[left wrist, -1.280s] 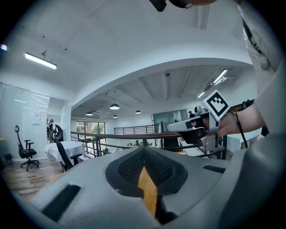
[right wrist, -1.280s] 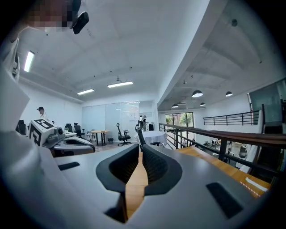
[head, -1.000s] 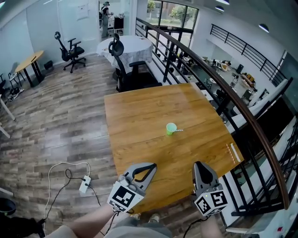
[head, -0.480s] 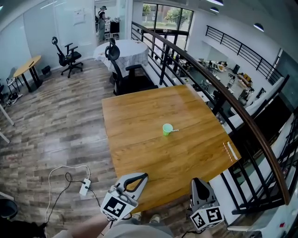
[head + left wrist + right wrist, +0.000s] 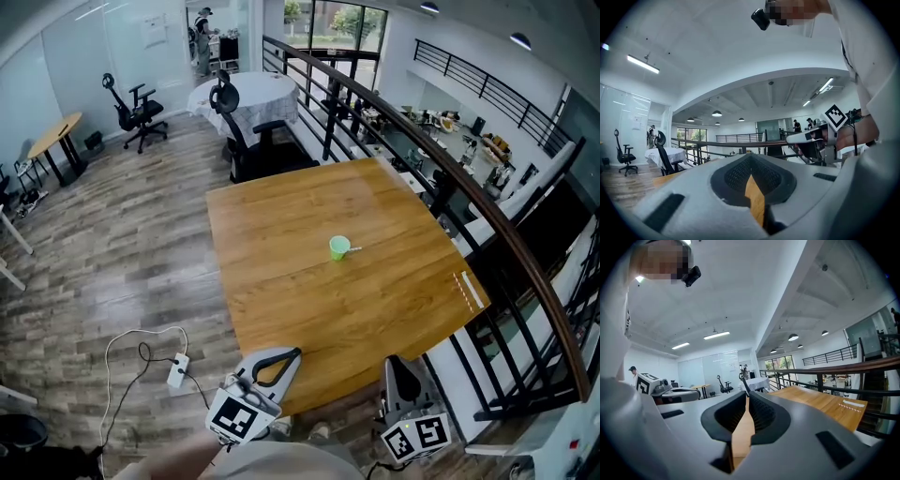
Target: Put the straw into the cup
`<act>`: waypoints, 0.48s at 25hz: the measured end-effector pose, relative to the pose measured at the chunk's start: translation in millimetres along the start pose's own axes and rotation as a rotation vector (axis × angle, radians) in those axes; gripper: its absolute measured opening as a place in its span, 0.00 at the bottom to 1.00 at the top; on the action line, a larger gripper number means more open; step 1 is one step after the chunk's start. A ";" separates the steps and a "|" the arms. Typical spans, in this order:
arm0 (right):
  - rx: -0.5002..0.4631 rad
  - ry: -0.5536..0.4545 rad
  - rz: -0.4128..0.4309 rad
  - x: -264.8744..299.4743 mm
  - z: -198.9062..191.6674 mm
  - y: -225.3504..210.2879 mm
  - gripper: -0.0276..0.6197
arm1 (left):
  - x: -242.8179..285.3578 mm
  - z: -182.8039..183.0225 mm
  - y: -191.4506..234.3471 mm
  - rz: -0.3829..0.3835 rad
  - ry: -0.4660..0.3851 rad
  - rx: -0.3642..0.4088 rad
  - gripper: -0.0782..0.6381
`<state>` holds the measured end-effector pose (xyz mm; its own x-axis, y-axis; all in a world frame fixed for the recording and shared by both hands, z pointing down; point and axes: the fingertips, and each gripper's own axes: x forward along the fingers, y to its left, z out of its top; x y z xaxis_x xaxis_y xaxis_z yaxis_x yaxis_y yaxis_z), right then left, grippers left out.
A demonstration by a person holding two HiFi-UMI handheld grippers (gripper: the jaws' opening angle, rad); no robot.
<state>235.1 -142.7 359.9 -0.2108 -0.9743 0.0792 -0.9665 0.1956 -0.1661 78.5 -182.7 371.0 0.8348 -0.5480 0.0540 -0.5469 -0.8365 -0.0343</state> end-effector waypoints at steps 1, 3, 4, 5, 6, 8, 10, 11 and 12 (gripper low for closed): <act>0.000 -0.002 0.002 -0.3 0.1 -0.1 0.09 | 0.2 -0.2 -0.4 0.002 0.001 -0.007 0.13; -0.009 -0.002 0.010 -0.9 -0.1 0.7 0.09 | 1.0 0.0 -1.5 0.005 0.000 -0.012 0.13; -0.016 0.000 0.013 -1.3 -0.2 1.7 0.09 | 1.4 0.6 -2.2 0.005 -0.002 -0.010 0.13; -0.026 0.002 0.014 -1.7 -0.3 3.1 0.08 | 1.3 1.4 -3.0 0.005 -0.005 -0.008 0.13; -0.037 0.006 0.015 -2.1 -0.8 5.2 0.08 | 0.6 1.9 -3.6 0.006 -0.006 -0.008 0.13; -0.064 0.013 0.025 -2.0 -1.1 10.2 0.08 | -0.8 1.4 -4.4 0.010 0.001 -0.011 0.13; -0.084 0.012 0.037 -1.4 0.8 13.4 0.08 | 1.2 1.2 -6.3 0.009 0.005 -0.012 0.13; -0.090 0.011 0.041 -1.2 1.8 14.3 0.08 | 2.7 1.2 -7.7 0.006 0.004 -0.012 0.13; -0.093 0.009 0.045 -1.0 2.4 15.2 0.08 | 3.9 1.1 -9.0 0.002 0.003 -0.012 0.13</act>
<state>221.0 -139.0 355.0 -0.2549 -0.9634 0.0830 -0.9654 0.2487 -0.0780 86.8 -177.3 370.4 0.8333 -0.5500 0.0570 -0.5496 -0.8351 -0.0225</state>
